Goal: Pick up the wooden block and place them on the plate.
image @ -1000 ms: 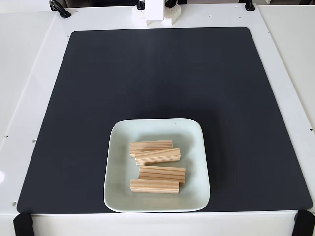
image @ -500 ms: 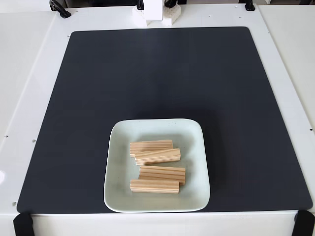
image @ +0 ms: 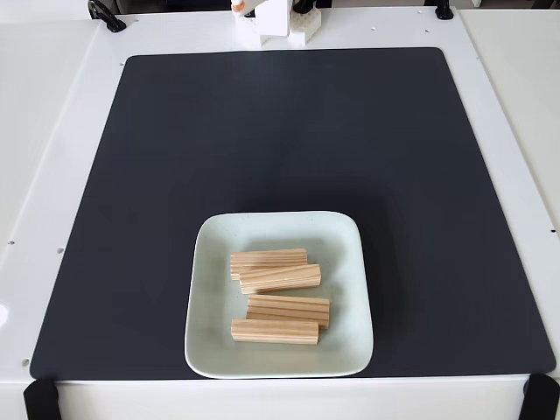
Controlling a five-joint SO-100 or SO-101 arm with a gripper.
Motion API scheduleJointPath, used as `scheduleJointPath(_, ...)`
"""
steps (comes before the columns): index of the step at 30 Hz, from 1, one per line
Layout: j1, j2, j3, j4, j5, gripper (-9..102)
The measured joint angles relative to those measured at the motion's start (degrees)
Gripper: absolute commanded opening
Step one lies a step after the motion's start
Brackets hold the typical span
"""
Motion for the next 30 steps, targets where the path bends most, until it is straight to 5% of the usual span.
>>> scheduleJointPath(11, -0.8, 0.2, 3.9, 20.8, -0.1, -1)
scheduleJointPath(21, -3.7, 0.3, 4.9, 30.4, -0.1, -1)
scheduleJointPath(30, -3.7, 0.3, 4.9, 30.8, -0.1, 0)
